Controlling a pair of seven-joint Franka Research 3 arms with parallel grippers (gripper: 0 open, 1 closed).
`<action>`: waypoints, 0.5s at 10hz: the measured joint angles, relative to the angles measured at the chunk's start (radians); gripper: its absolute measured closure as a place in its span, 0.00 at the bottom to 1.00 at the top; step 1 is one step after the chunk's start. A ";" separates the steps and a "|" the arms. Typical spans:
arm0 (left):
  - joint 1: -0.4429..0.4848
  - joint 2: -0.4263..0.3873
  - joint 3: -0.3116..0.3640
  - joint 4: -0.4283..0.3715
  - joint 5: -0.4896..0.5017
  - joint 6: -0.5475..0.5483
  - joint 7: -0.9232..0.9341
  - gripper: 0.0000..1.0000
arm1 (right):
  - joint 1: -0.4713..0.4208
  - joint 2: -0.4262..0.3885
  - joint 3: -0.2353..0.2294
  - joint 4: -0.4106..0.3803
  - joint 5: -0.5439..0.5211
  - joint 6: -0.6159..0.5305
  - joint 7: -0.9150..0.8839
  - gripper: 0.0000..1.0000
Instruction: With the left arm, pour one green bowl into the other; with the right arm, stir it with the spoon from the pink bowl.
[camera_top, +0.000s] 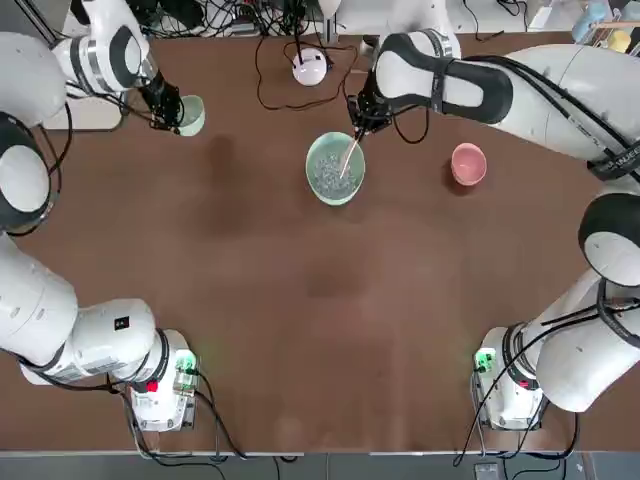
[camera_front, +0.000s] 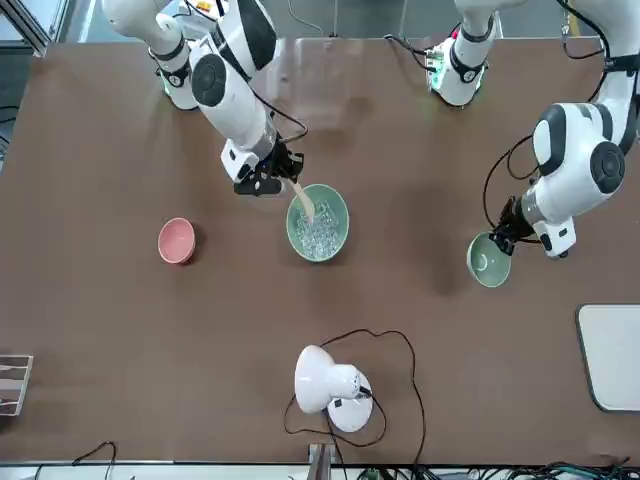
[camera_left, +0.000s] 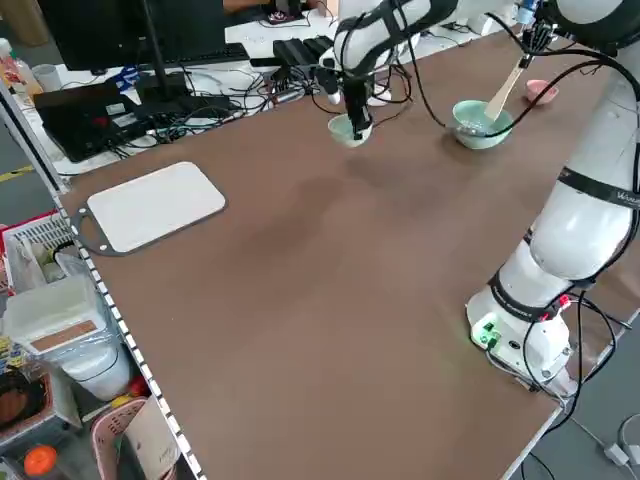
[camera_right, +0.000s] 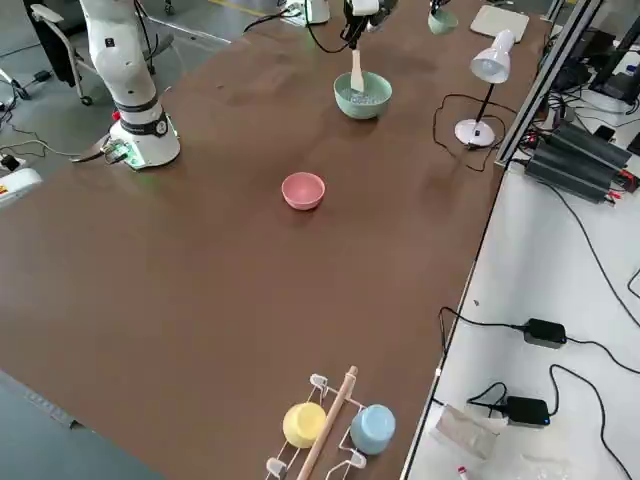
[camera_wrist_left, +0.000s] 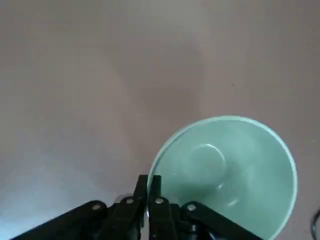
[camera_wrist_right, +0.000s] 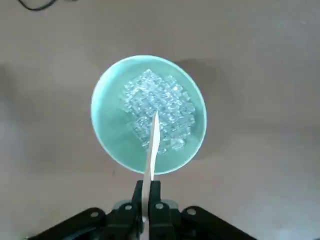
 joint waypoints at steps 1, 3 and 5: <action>0.005 0.003 0.000 -0.053 -0.001 0.103 -0.001 0.96 | 0.000 0.014 0.000 -0.001 -0.008 0.009 0.003 0.94; 0.008 0.029 0.000 -0.143 -0.002 0.280 -0.001 0.96 | 0.003 0.039 0.000 -0.001 -0.009 0.036 0.003 0.94; 0.016 0.059 0.000 -0.211 -0.002 0.390 -0.002 0.96 | 0.008 0.052 0.000 -0.001 -0.010 0.048 0.004 0.94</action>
